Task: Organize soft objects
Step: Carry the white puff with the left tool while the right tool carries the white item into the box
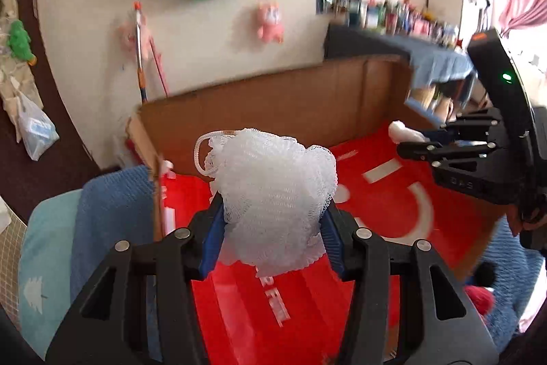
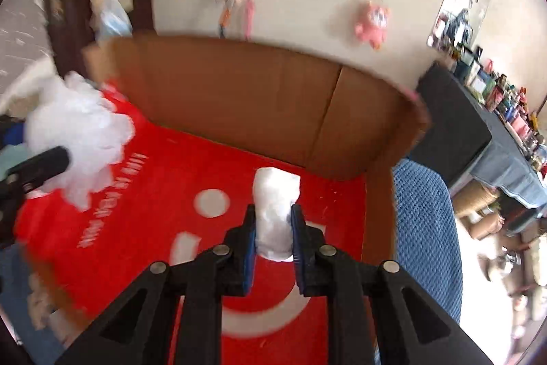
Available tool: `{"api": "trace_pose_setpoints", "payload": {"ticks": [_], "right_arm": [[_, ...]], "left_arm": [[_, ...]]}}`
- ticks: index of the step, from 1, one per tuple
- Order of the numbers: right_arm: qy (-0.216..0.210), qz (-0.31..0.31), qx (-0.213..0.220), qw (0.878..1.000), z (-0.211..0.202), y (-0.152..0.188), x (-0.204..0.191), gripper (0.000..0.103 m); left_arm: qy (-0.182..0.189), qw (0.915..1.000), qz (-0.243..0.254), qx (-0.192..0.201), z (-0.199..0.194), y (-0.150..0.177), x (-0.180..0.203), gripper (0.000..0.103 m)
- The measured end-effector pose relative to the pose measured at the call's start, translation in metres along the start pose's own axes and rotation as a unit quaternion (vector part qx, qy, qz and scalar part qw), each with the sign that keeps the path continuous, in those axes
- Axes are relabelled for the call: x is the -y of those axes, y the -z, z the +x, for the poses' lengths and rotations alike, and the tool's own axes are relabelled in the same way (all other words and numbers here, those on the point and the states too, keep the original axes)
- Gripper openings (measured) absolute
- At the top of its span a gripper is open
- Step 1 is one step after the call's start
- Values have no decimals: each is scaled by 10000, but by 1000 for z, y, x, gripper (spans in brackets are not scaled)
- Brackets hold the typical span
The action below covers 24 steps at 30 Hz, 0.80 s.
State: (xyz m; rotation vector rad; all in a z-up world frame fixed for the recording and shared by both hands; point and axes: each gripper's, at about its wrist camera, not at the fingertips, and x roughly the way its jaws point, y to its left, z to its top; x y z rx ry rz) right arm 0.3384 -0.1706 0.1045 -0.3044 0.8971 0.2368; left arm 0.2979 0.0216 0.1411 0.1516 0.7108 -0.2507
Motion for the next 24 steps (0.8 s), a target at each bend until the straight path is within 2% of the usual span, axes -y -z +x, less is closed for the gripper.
{"api": "trace_pose_setpoints", "payload": {"ticks": [2,5,8,11,14,17,24], "right_arm": [[82,35,-383,9992,27,-9,3,18],[370,16,-724,9967,56,-17,10,18],[267,259,-911,9952,71,-19,19,18],[460,213,-920,9945,77,-17,23,18],[293,347,-945,9945,80,-17,28,19],[332,337,-979,9941,84,-15,30,19],[405,286,-985,9939,85,-15,24,20]], "left_arm": [[-109,9997,-18,-232,25,-5,-4,48],[-324,9986,-7,-423,53,-10,-7,48],[-404,9974,-112,-588,72,-10,-9,48],[-450,9962,-217,-718,87,-9,-13,48],[-459,9955,-309,-767,97,-9,-16,48],[-405,9952,-458,-767,101,-8,-20,50],[-431,9954,-434,-736,103,-5,-20,55]]}}
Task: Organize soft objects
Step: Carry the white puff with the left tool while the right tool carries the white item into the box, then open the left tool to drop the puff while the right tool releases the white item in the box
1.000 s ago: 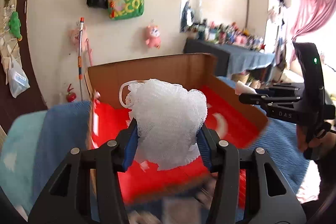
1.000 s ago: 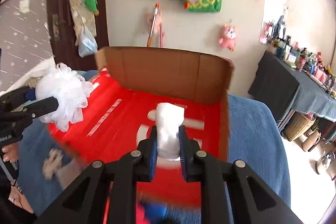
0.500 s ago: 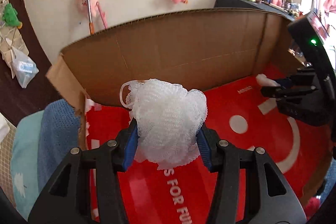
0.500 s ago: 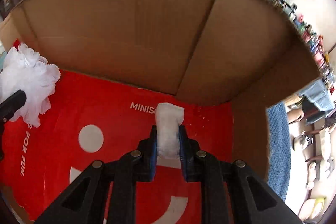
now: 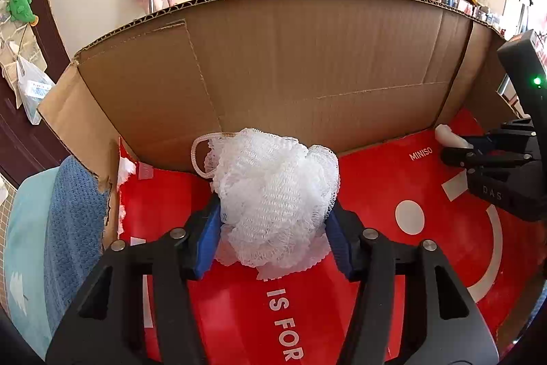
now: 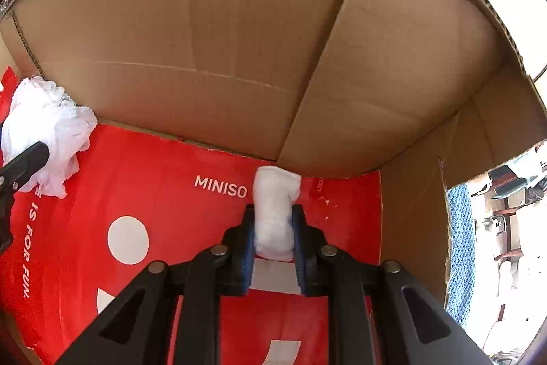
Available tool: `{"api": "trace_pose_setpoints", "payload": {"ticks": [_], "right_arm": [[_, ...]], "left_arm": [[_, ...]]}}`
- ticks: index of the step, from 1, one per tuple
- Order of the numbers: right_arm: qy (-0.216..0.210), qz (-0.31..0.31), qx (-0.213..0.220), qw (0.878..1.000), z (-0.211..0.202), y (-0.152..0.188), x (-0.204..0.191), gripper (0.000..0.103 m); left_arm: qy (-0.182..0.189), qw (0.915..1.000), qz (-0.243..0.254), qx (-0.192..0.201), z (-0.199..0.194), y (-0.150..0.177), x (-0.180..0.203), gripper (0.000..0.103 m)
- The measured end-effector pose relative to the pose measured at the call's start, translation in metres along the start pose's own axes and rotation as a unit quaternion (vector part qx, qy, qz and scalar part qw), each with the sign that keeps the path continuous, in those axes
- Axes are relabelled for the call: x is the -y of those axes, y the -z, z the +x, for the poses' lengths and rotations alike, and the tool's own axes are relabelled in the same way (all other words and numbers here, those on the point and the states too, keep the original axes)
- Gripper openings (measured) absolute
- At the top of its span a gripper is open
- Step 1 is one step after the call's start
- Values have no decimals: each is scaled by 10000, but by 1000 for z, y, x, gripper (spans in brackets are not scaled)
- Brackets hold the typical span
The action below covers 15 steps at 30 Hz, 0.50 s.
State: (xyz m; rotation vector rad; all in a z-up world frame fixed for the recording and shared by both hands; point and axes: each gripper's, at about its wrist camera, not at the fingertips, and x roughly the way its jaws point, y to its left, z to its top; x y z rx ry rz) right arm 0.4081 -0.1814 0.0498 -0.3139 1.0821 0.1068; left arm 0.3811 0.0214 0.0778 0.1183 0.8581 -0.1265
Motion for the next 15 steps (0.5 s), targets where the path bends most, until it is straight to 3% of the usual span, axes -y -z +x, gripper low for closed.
{"api": "trace_pose_setpoints", "payload": {"ticks": [8,10,11,15], "right_arm": [[-79,107,13,9999,1,-7,1,27],[-99,123,23,9999,-1,-7,1,35],[-106,130,17,9999,-2,-8,2,43],[-64,64,24,10000,-5,-10,0,48]], "left_arm": [[94,9998,-170,80,1,3,-3,62],[126,9996,-218,83,1,3,-6,63],[141,9996,-232,81,2,3,-7,64],[184,9995,-254,103,1,4,-10,68]]}}
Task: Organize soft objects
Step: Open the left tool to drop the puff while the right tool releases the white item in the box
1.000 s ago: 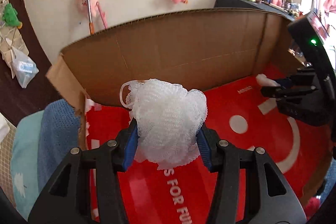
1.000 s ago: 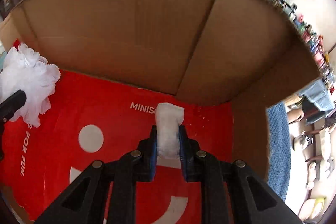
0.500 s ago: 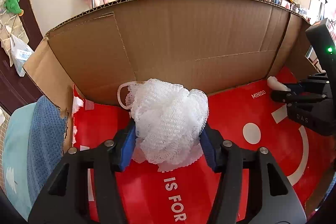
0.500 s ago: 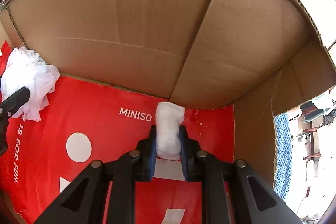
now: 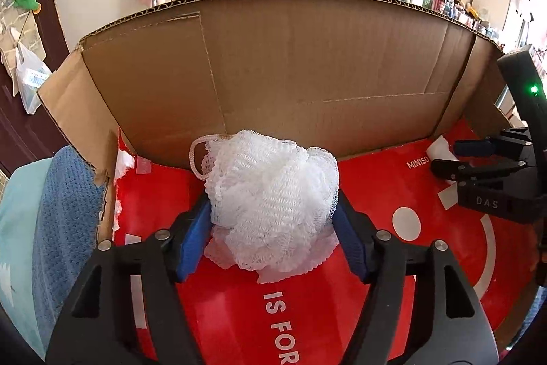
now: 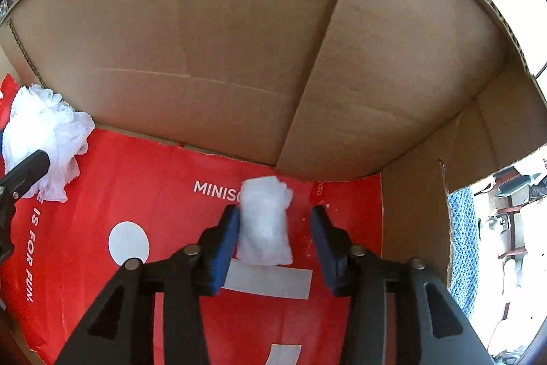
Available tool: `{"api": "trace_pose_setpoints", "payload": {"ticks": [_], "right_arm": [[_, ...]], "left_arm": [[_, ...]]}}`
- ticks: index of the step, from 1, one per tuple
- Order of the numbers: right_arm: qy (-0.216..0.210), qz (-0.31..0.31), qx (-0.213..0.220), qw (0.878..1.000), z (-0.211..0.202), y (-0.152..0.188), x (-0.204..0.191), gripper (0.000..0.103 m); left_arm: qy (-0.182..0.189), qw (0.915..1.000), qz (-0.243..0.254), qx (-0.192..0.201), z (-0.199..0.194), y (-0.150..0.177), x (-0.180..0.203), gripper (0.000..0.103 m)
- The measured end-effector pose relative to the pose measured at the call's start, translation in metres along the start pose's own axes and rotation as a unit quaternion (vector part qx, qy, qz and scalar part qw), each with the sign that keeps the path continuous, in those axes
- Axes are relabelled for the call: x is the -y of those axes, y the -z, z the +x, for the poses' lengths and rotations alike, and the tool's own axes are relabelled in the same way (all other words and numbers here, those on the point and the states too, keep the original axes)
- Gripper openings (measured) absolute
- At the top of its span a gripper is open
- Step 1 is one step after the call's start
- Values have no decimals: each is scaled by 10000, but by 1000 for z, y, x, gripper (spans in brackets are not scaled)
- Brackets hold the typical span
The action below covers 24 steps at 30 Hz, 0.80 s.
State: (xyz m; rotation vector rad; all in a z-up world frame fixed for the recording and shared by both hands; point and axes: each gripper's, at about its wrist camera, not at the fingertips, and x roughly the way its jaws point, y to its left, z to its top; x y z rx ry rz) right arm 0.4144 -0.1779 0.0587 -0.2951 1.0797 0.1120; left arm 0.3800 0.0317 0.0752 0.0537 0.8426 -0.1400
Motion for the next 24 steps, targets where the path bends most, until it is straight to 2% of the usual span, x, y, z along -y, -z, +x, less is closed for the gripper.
{"api": "trace_pose_setpoints", "payload": {"ticks": [7,12,19,21,24], "right_arm": [[0,-31,39,10000,3,-3,5,52],[-46,-55,64,10000,3,-5,-4,60],[-127,-81,162,9998,-7,-6,-11,70],[-182,-45,198,9996,-12,-6,-13,73],[-270,-18,280,9992,-20,-7,-14,78]], "left_arm": [[-5,9999,84,83,-2,-2,5,74],[-7,9998,96,193,-7,-3,5,81],[61,9992,24,385,-19,-7,4,83],[99,9991,12,420,-24,-6,3,89],[113,9982,75,587,-34,-4,4,90]]}}
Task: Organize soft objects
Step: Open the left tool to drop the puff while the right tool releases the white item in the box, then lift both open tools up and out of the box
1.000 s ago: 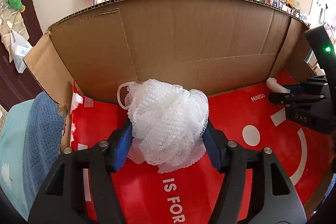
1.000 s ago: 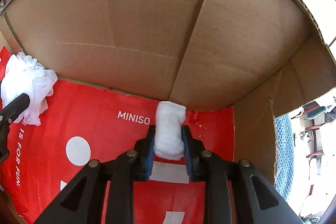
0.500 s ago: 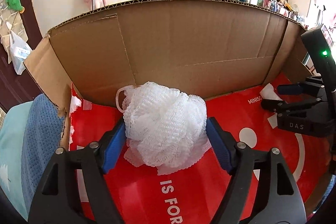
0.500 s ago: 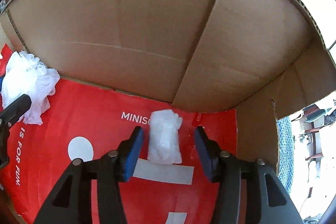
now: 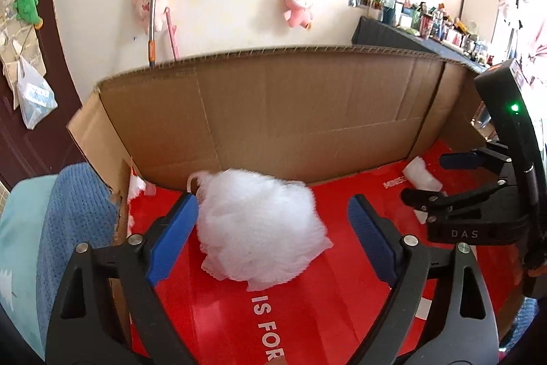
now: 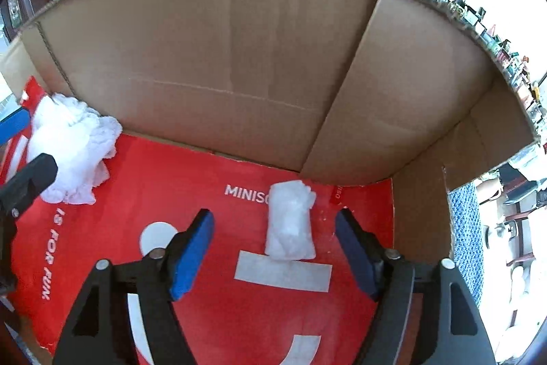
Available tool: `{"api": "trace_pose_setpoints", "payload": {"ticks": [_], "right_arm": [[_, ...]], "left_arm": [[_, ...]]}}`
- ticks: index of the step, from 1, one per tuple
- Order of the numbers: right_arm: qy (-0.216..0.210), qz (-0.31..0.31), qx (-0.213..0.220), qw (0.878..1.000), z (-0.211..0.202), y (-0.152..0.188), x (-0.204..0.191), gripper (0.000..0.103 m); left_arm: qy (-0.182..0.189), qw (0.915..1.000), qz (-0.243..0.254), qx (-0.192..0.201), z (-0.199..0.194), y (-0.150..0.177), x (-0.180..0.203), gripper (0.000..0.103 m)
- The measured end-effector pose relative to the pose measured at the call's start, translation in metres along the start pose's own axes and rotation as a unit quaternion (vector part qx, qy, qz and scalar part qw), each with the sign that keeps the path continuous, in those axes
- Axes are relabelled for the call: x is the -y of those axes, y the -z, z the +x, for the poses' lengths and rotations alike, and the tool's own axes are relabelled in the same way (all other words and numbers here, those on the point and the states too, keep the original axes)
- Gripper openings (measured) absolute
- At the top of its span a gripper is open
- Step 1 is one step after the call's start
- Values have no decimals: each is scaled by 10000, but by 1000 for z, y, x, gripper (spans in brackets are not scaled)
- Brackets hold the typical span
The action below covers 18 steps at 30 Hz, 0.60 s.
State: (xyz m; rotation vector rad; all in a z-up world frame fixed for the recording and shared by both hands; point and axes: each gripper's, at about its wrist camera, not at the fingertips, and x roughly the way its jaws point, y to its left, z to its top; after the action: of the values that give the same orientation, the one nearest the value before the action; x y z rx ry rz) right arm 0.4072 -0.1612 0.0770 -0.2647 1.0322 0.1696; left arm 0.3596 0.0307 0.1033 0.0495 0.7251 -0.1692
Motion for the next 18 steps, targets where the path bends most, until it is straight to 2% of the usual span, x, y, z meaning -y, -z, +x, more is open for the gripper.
{"api": "trace_pose_setpoints", "payload": {"ticks": [5,10,14,18], "right_arm": [[43,1,160,9999,-16,-3,-3,89],[13,84,348,9994,-32,5,0,90],[86,85,605,9981,-53,13,0,95],[63,214,941,9953,-84,23,3,97]], "left_arm": [[42,9999,-5,128,-11,-4,5,93],[58,9995,7,303,-28,-4,8,94],[81,9986,-66,520,-49,-6,10,94],[144,9969,-177,754,-73,-5,10,98]]}}
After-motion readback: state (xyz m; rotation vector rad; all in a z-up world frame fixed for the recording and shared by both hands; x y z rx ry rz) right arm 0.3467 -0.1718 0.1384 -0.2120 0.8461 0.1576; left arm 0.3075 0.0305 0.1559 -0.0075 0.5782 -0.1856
